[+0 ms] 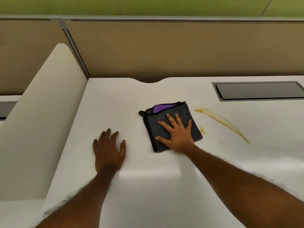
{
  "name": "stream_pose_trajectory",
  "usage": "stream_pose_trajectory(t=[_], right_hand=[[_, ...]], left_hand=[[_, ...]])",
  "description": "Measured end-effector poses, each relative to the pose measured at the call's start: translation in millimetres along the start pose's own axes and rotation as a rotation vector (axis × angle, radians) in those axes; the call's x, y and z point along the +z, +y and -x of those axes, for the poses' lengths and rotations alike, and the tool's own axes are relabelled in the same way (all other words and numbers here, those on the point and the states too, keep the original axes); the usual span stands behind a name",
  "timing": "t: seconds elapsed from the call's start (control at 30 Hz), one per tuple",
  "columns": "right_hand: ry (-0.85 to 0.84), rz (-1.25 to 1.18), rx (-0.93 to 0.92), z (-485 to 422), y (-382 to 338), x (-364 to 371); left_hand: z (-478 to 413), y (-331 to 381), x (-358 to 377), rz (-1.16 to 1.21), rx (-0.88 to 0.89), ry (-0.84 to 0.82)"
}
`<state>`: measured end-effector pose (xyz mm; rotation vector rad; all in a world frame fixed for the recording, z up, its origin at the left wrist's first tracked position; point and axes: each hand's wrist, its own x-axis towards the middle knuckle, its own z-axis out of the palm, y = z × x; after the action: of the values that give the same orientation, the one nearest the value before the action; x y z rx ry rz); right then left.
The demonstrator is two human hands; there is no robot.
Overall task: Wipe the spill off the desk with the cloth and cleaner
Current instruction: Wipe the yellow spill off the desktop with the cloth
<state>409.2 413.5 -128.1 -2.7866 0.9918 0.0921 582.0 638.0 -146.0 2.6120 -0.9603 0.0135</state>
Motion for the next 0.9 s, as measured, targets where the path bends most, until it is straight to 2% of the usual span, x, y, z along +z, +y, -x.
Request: stream_pose_trajectory(t=[0.1,0.2,0.27,0.33,0.4,0.47,0.57,0.63,0.7,0.8,0.9], right_hand=[[0.019,-0.006,0.183,-1.1,17.2,-1.6],[0.013,-0.029,0.249,6.7,-6.3,2.6],[0.020,-0.052,0.172,20.8,-30.9,9.9],[0.004,-0.036,0.022,40.1,-47.2,16.1],[-0.027,-0.001,-0.088,51.1,-42.4,14.9],[-0.009,-0.005,-0.076,51.0,-20.3,9.1],[0.046,-0.026,0.113,41.2,5.6,5.7],[0.040,-0.028,0.189,35.7,-4.0,8.7],[0.011,-0.043,0.160,39.0,-30.4,12.0],[-0.015,-0.019,-0.013,54.2,-59.3,16.1],[0.004,-0.016,-0.074,59.4,-44.8,15.3]], left_hand=[[0.7,-1.4,0.9,-0.010,0.002,0.001],[1.6,-2.6,2.6,-0.010,-0.005,-0.001],[1.6,-3.3,3.8,-0.012,-0.007,0.000],[1.8,-4.0,3.5,-0.011,-0.002,0.007],[2.1,-4.9,2.8,0.000,-0.002,0.005],[2.6,-3.9,2.4,0.002,0.002,0.003],[2.1,-1.8,2.7,0.000,0.007,0.011],[1.2,-2.2,3.7,0.002,0.005,0.015],[2.3,-3.2,3.4,0.011,-0.004,0.008],[2.5,-2.0,1.6,0.015,-0.004,0.009],[1.2,-2.1,1.0,0.005,0.002,0.003]])
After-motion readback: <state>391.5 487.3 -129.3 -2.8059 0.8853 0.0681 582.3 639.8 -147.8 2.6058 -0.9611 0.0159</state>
